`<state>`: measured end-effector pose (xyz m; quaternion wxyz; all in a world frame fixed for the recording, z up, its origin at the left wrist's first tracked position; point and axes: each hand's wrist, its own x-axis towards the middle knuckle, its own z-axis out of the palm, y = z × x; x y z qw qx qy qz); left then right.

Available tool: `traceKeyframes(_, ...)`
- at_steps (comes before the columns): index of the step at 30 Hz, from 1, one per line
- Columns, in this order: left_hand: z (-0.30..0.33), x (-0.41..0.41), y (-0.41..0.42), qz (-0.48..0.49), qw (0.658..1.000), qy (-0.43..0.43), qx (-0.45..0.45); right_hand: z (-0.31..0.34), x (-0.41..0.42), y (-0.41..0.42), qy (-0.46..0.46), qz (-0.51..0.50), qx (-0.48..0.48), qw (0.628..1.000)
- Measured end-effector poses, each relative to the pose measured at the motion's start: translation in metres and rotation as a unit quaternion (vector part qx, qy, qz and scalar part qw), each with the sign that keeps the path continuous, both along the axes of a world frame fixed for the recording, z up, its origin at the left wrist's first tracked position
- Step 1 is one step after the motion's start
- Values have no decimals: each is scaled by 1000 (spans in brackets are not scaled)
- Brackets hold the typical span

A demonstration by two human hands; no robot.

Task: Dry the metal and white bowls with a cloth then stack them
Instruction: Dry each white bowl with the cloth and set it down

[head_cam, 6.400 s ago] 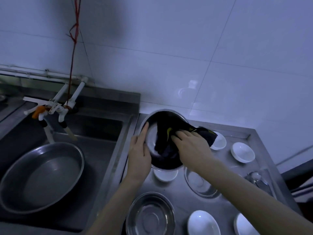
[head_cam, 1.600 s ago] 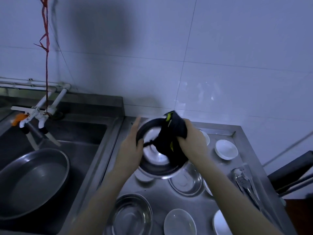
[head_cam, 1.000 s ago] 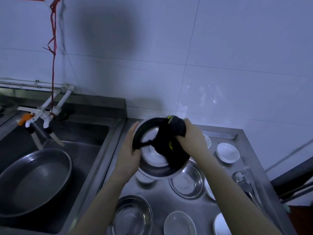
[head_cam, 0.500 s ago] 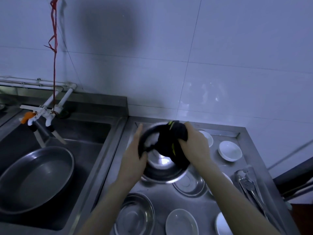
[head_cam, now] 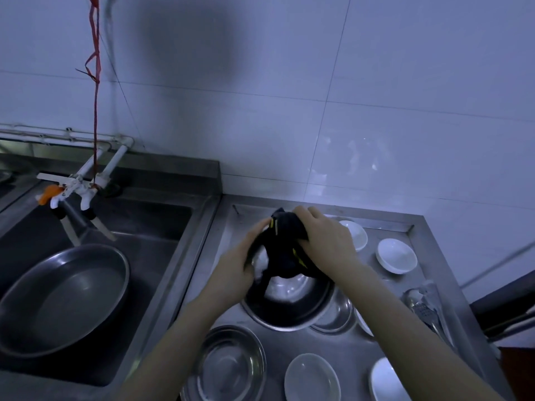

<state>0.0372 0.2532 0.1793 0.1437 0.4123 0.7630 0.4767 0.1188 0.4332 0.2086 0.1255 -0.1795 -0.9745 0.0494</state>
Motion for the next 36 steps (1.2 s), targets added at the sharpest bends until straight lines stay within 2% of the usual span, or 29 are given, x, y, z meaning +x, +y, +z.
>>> traceKeyframes(2, -3, -2, -2, 41, 999, -10, 14, -2, -1, 0, 41, -47, -42, 997)
traceKeyframes(4, -6, -2, -5, 86, 994, -17, 58, -13, 5, -2, 80, -120, -159, 977)
traceKeyframes(6, -11, -2, -5, 125, 986, -28, 105, -27, 14, -9, 123, -182, -336, 916)
traceKeyframes(7, -12, -3, -4, 142, 984, -27, 104, -34, 19, -12, 129, -199, -392, 889)
traceKeyframes(8, -10, -1, -4, 144, 985, -17, 89, -38, 23, -14, 124, -208, -410, 879)
traceKeyframes(9, -9, -1, -5, 127, 990, -7, 64, -39, 27, -13, 112, -206, -396, 888)
traceKeyframes(10, -5, -1, -6, 93, 995, -6, 29, -37, 28, -9, 95, -190, -352, 912)
traceKeyframes(13, 7, -5, -4, -23, 996, 9, -84, -25, 24, 1, 36, -67, -147, 986)
traceKeyframes(14, 9, -7, -2, -38, 994, 26, -102, -20, 19, 2, 20, -35, -87, 995)
traceKeyframes(16, 15, -8, 3, -9, 994, 40, -102, -10, 11, 4, 21, -26, -18, 999)
traceKeyframes(17, 15, -7, 5, 34, 995, 44, -82, -8, 8, 5, 40, -43, -15, 998)
traceKeyframes(19, 12, 3, 8, 138, 990, 36, 1, -8, 7, 7, 123, -121, -125, 977)
traceKeyframes(21, 6, 19, 12, 201, 977, 9, 75, -11, 10, 5, 199, -203, -311, 907)
traceKeyframes(22, 2, 25, 14, 208, 974, -2, 87, -15, 13, 1, 208, -227, -368, 877)
traceKeyframes(23, -3, 28, 15, 204, 975, -12, 91, -20, 16, -1, 195, -241, -390, 867)
traceKeyframes(24, -8, 27, 16, 196, 976, -19, 90, -24, 19, -3, 175, -246, -388, 870)
traceKeyframes(26, -10, 17, 13, 157, 985, -17, 75, -23, 22, 0, 145, -232, -340, 900)
traceKeyframes(28, -4, 7, 7, 76, 997, 6, 14, -14, 21, 10, 117, -164, -246, 948)
traceKeyframes(30, 5, 0, 3, 9, 999, 37, -39, -3, 14, 16, 46, -75, -126, 988)
traceKeyframes(31, 9, -2, 3, -4, 998, 41, -37, 0, 11, 16, 25, -40, -80, 996)
traceKeyframes(33, 14, -3, 5, 0, 1000, 22, -4, 6, 7, 11, 41, -21, -29, 999)
traceKeyframes(36, 10, -3, 3, 39, 998, -3, 42, 5, 7, 5, 103, -64, -50, 991)
